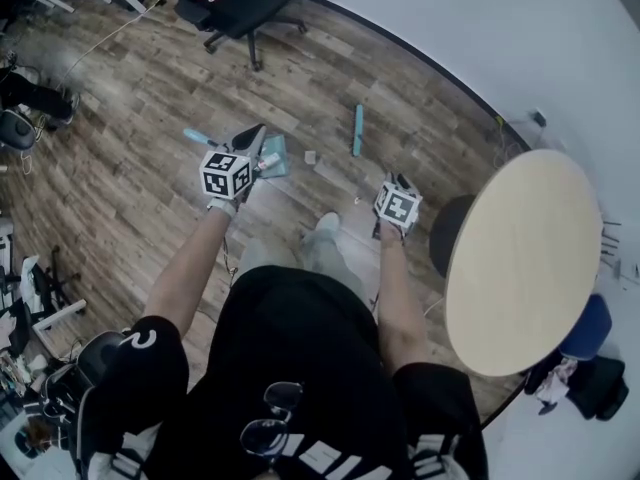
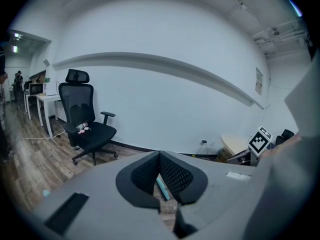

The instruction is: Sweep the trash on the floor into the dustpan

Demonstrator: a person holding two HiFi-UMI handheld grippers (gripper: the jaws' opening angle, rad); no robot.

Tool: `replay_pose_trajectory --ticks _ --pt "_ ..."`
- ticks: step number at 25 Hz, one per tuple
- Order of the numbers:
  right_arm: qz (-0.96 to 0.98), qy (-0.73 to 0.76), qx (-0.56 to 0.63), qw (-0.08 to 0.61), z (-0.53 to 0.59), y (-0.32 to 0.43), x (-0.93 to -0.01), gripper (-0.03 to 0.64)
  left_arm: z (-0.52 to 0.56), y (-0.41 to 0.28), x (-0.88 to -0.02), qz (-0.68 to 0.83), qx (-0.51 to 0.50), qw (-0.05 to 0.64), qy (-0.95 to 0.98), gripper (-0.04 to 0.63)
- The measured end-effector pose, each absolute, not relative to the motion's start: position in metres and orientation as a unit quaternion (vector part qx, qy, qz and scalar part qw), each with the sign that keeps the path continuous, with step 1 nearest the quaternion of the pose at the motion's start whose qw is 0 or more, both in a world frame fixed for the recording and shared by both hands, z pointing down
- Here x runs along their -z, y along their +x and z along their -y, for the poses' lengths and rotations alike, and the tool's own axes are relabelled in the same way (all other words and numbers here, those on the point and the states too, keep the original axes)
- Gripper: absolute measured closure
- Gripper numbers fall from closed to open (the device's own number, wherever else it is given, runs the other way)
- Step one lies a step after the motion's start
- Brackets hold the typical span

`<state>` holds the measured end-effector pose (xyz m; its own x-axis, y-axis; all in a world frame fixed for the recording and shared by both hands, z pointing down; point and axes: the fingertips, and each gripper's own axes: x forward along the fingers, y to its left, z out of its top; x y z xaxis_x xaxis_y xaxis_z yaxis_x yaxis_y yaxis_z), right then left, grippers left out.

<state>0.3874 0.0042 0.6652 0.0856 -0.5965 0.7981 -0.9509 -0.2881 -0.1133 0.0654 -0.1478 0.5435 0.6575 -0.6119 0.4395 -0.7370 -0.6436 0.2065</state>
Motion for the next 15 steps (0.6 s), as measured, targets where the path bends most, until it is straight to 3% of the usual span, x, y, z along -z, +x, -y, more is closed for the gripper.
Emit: replay_pose_trajectory --ticks 8,15 --pt "0.52 0.704 -0.409 0.256 -0.018 0.433 -0.705 0.531 0.135 0.097 -0.578 0.365 -0.178 0.218 0.887 0.598" --pt "0.505 0.678 -0.438 0.305 -0.019 0.413 -0.775 0.531 0.13 0.072 -0.617 0.372 -0.191 0.25 0.874 0.598"
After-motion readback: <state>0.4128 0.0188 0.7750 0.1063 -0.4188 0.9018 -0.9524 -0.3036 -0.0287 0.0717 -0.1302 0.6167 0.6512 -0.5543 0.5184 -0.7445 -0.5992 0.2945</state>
